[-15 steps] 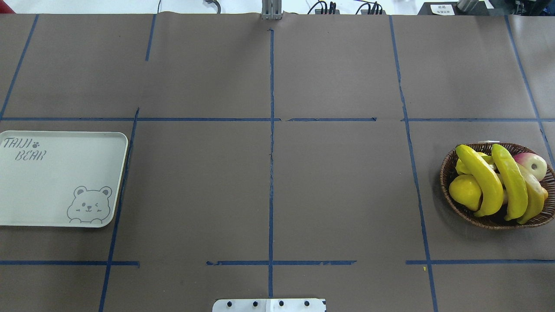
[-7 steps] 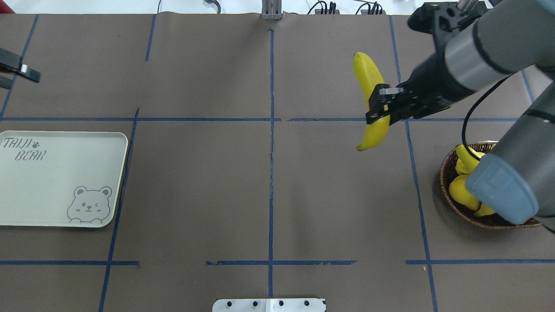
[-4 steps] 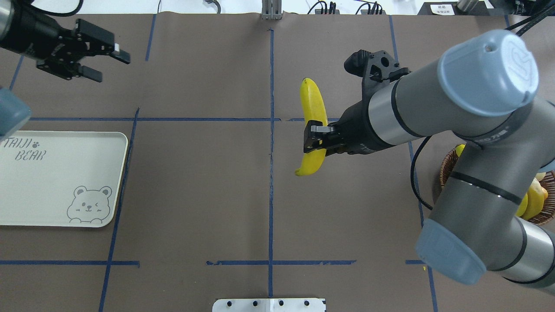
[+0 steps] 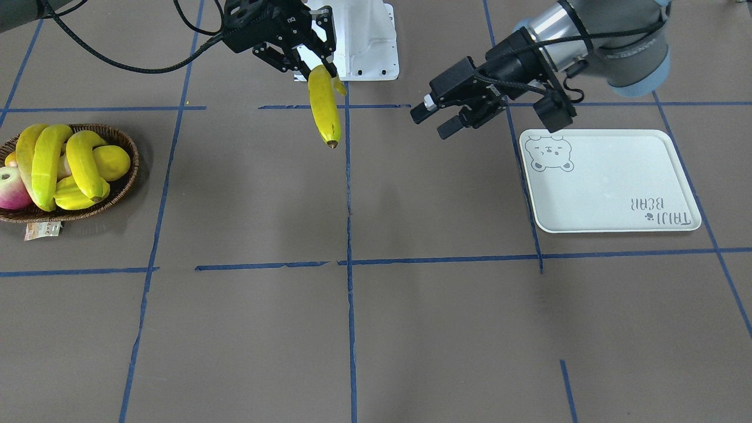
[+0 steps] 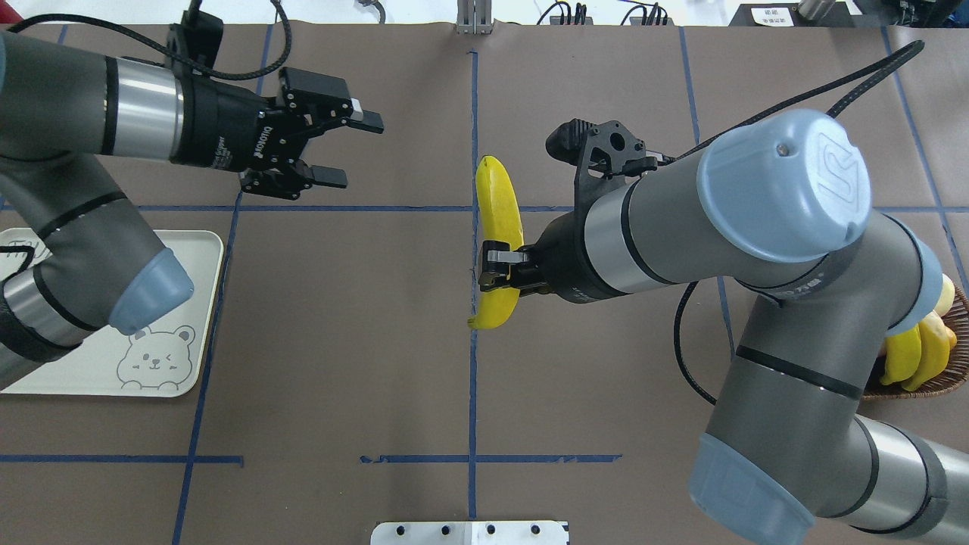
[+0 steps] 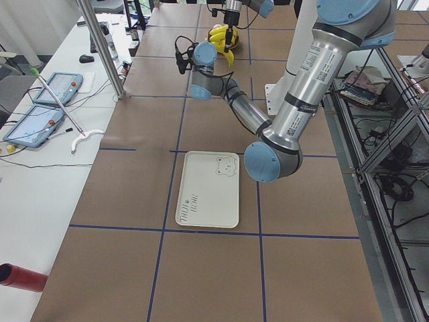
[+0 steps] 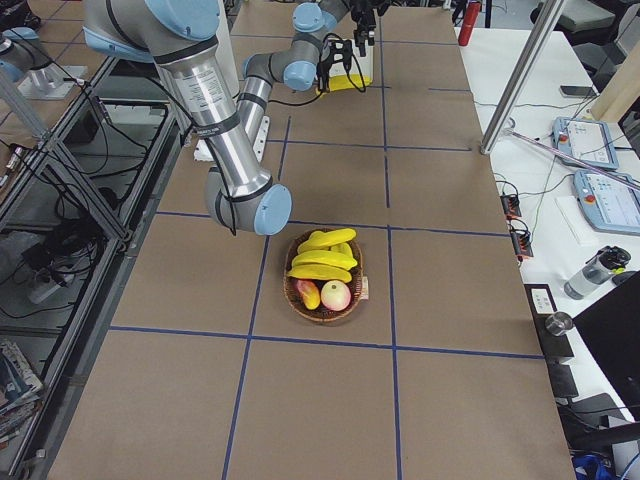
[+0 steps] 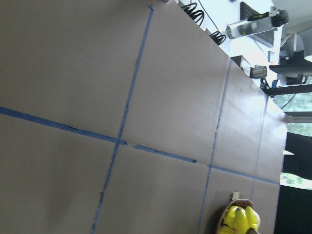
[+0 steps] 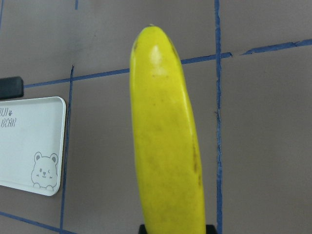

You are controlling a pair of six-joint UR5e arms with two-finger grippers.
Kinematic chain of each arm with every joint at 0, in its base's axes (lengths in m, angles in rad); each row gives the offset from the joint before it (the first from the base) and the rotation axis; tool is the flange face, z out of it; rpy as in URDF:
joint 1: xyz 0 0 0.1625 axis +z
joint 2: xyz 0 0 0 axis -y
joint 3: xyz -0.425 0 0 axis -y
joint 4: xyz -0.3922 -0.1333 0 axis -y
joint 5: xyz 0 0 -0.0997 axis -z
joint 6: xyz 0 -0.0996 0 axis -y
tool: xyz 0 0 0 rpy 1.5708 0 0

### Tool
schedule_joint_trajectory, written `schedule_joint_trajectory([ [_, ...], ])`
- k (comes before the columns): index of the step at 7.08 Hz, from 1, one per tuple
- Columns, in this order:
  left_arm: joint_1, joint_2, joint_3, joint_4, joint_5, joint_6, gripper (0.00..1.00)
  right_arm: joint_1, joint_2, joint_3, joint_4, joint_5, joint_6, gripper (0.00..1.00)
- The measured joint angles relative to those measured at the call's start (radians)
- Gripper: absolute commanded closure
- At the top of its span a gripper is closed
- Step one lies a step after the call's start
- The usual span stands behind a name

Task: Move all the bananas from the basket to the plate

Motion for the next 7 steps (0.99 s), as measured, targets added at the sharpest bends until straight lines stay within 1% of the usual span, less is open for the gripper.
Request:
schedule_joint_trajectory([
  [2,0.086,-0.043,0.0,-0.022,0.046,-0.036,0.07,-0.007,0.009,0.0,0.002,0.0,-0.001,1.0],
  [4,0.166,-0.074,0.005,-0.022,0.144,-0.039,0.08,-0.027,0.015,-0.002,0.051,0.001,0.003,1.0],
  [5,0.185,-0.08,0.006,-0.022,0.164,-0.039,0.13,-0.04,0.015,-0.003,0.071,0.002,0.006,1.0],
  [6,0.196,-0.082,0.007,-0.022,0.172,-0.039,0.32,-0.049,0.016,-0.003,0.079,0.004,0.007,1.0],
  [7,0.203,-0.082,0.007,-0.022,0.174,-0.039,0.74,-0.053,0.016,-0.003,0.082,0.005,0.007,0.99],
])
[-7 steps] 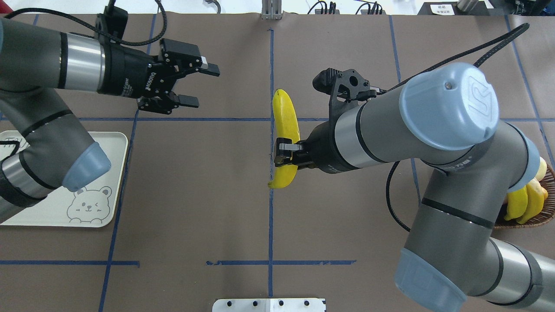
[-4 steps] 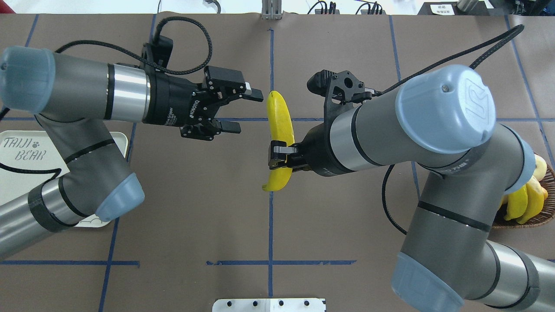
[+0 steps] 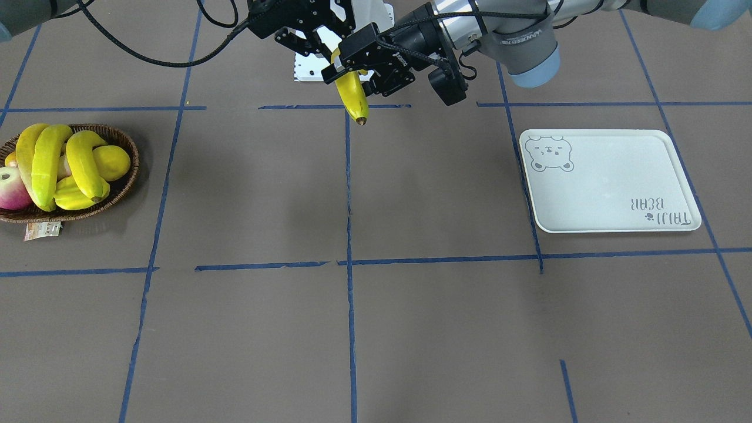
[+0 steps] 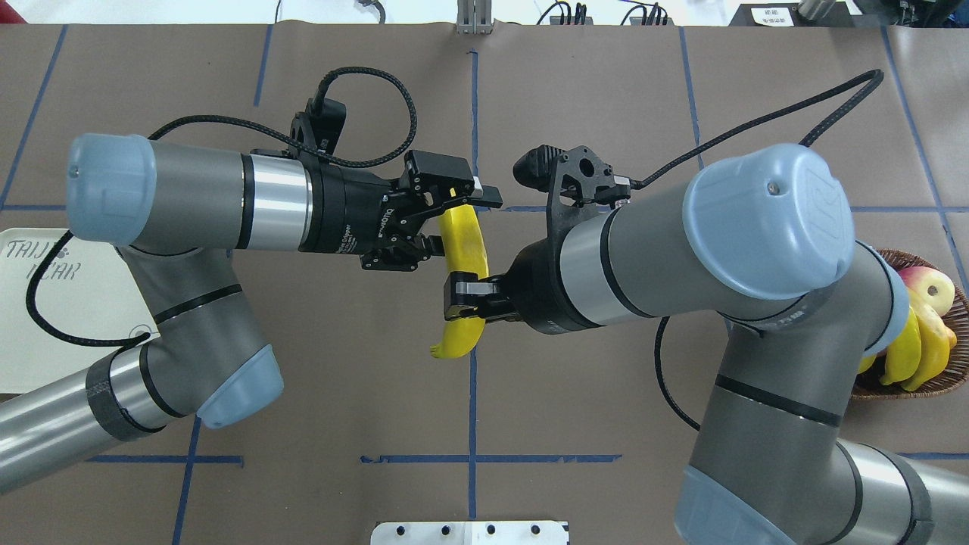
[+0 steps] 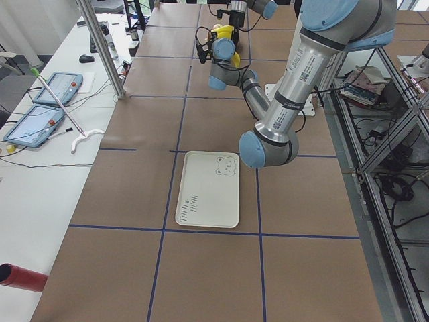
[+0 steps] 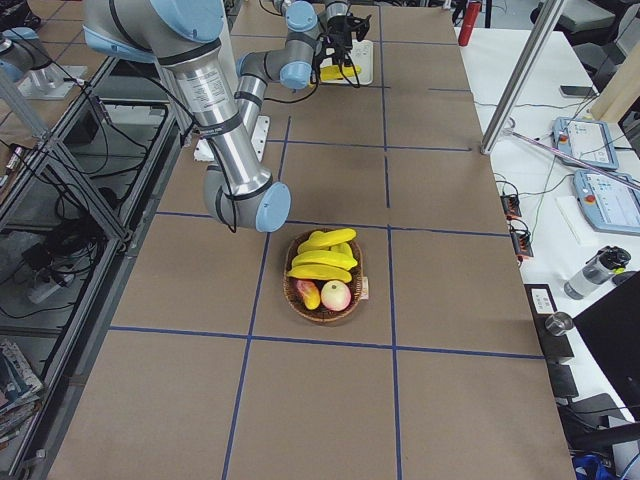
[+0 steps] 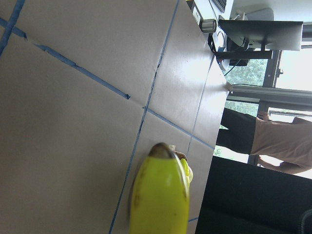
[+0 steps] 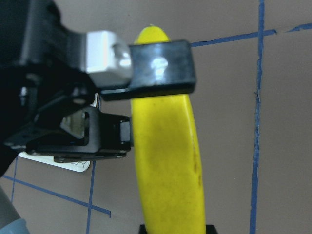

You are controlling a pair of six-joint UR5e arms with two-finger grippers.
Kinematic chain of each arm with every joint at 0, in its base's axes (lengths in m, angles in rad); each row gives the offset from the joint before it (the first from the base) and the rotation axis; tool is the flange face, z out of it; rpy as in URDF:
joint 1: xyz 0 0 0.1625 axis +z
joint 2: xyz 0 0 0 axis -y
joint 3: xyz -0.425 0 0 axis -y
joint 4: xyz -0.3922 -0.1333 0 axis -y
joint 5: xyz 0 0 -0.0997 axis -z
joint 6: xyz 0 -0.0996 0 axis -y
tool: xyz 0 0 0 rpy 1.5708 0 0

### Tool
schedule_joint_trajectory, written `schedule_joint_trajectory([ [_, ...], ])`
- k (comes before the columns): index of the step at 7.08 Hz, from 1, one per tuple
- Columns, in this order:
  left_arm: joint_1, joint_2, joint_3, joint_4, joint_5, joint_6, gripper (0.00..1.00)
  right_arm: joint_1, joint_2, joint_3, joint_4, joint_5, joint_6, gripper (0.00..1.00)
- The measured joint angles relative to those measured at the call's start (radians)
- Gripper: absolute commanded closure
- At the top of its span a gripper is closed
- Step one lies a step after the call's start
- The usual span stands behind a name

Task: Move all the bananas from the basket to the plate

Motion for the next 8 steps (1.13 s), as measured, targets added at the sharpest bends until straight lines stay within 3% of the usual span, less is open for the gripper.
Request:
schedule_joint_trajectory([
  [1,0.004,0.002,0.001,0.0,0.001,0.001,1.0,-0.001,-0.002,0.002,0.001,0.002,0.0,0.93],
  [2,0.007,0.006,0.001,-0.001,0.0,0.003,1.0,-0.001,-0.003,0.004,0.001,0.004,-0.001,0.05],
  [3,0.007,0.012,0.001,-0.002,-0.001,0.007,1.0,-0.001,-0.004,0.007,0.001,0.006,-0.001,0.0],
  [8,-0.009,0.03,0.001,0.038,-0.001,0.029,1.0,0.012,-0.027,0.057,0.003,0.038,0.033,0.0],
])
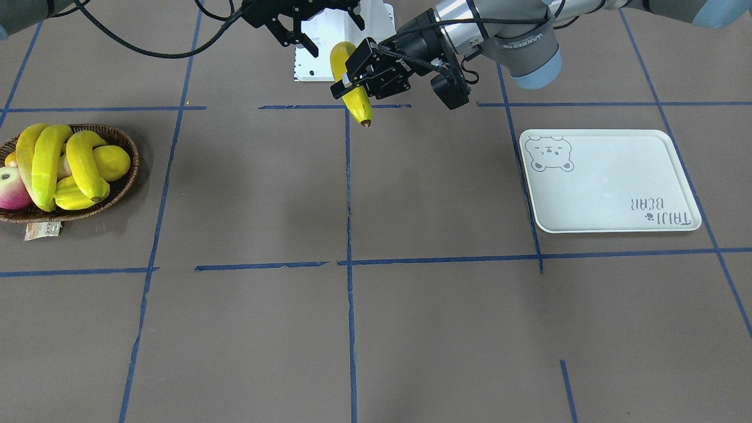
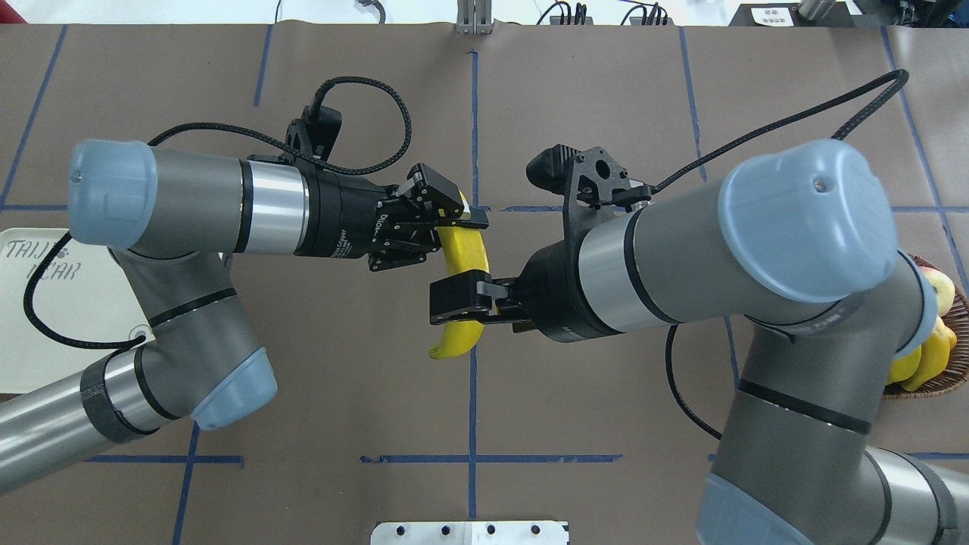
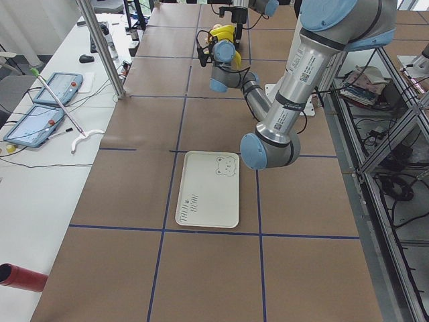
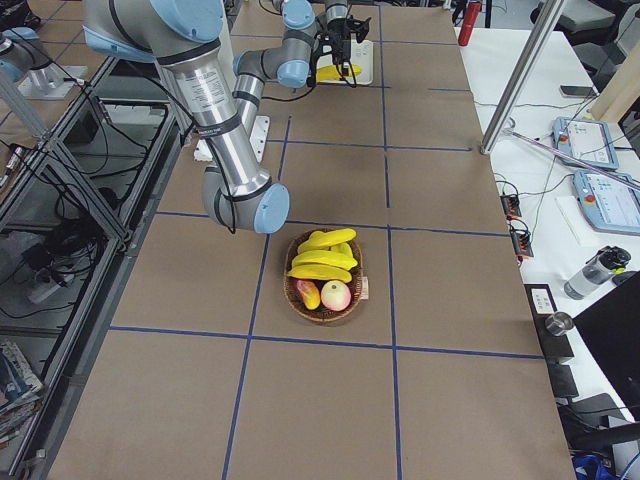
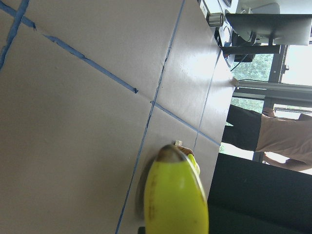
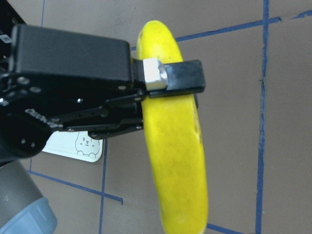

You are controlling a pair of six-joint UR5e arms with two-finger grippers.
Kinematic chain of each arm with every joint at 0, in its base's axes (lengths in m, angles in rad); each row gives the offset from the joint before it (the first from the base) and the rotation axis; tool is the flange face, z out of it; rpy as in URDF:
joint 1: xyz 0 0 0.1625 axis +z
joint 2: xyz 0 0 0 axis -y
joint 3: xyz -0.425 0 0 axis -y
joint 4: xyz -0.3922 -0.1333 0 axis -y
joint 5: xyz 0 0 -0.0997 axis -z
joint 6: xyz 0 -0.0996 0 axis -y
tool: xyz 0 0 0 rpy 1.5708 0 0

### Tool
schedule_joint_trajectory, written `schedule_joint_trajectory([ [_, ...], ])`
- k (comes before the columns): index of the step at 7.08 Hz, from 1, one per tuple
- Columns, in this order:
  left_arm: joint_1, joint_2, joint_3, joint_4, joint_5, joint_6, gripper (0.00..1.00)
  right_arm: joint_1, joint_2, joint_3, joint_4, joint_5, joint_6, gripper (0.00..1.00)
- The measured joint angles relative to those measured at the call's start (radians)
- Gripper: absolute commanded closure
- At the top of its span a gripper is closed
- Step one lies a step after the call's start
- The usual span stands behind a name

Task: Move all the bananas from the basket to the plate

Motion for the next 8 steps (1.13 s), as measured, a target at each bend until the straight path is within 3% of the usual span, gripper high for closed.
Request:
schedule_joint_trajectory([
  [2,-0.038,0.082,-0.019,0.129,-0.001,0.119,1.0,0.035,-0.064,0.057,-0.003,0.009,-0.002,0.0],
  [4,-0.116,0.249,-0.053,0.193,-0.048,0.295,1.0,0.1,-0.146,0.079,-0.007,0.009,-0.008,0.0],
  [6,-0.247,0.42,-0.063,0.242,-0.155,0.501,1.0,0.167,-0.273,0.094,-0.007,0.006,-0.013,0.0],
  [8,-0.316,0.581,-0.046,0.297,-0.177,0.688,1.0,0.195,-0.352,0.095,-0.005,-0.001,-0.039,0.0],
])
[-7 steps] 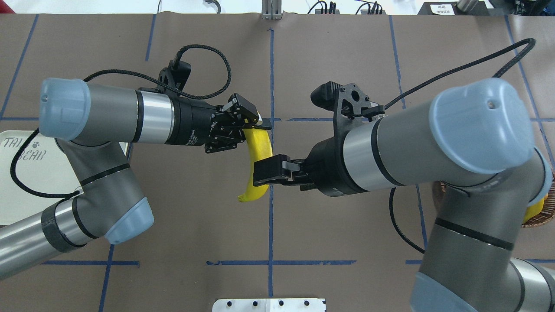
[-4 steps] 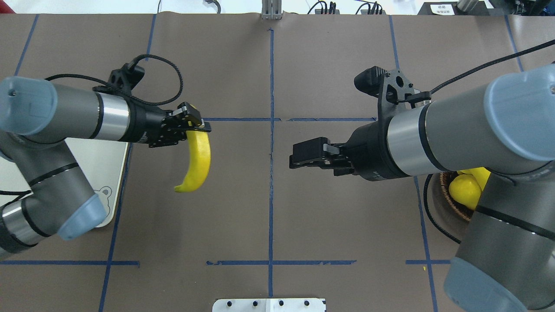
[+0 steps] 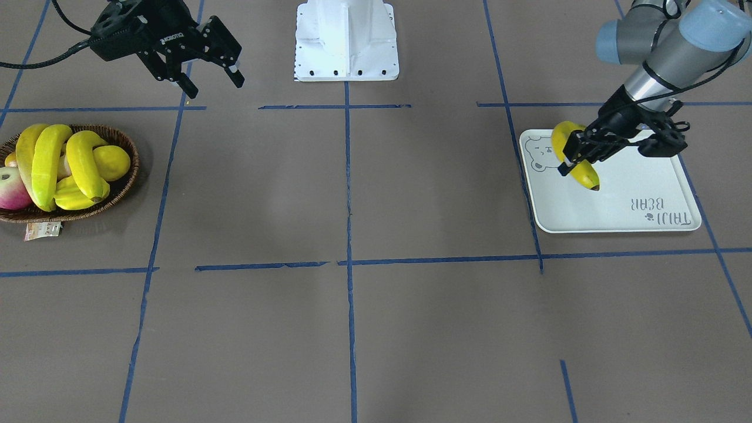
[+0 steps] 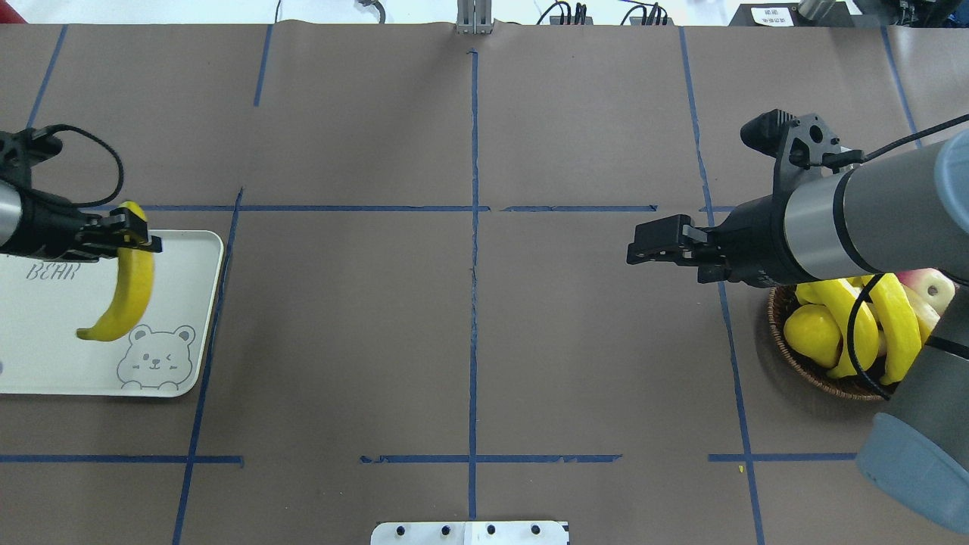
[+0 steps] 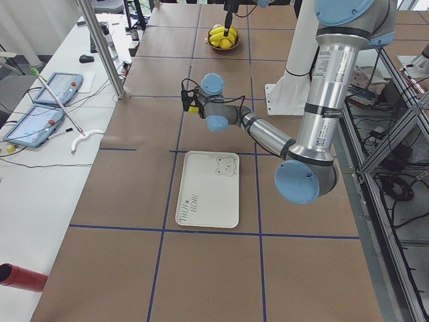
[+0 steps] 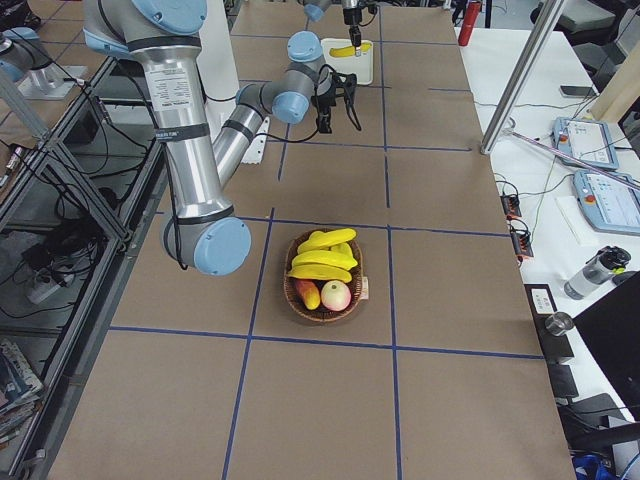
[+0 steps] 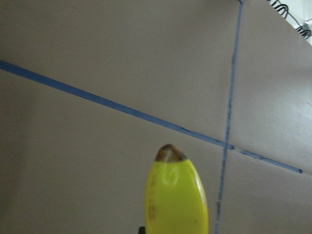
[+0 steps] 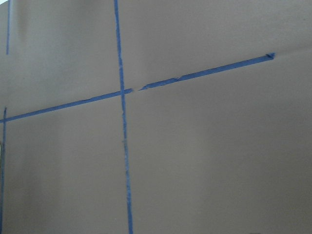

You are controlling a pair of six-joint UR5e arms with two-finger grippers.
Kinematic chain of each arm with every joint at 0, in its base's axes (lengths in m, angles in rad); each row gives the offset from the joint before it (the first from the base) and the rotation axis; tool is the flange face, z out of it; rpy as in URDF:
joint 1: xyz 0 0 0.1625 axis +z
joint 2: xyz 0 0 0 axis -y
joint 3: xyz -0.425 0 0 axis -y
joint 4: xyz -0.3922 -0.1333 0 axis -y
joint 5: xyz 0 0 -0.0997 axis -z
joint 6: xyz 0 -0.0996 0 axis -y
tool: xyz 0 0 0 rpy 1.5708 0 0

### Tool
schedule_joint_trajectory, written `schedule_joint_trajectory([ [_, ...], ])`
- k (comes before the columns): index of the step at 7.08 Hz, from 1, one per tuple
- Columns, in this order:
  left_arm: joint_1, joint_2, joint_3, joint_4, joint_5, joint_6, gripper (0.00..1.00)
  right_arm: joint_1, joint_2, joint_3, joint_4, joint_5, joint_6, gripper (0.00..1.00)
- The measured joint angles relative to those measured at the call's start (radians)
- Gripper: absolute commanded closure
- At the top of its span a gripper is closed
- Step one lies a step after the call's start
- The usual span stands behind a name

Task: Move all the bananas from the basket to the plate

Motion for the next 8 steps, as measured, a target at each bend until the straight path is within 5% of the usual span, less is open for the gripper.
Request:
schedule_joint_trajectory([
  [3,-0.054,0.112,0.074,0.016,0.013,0.093,1.0,0.003,-0.04,-0.005,0.003,-0.002,-0.017,0.0],
  [8,-0.08,0.107,0.224,0.017,0.06,0.203,1.0,0.002,-0.043,-0.003,0.006,-0.001,-0.019,0.0],
])
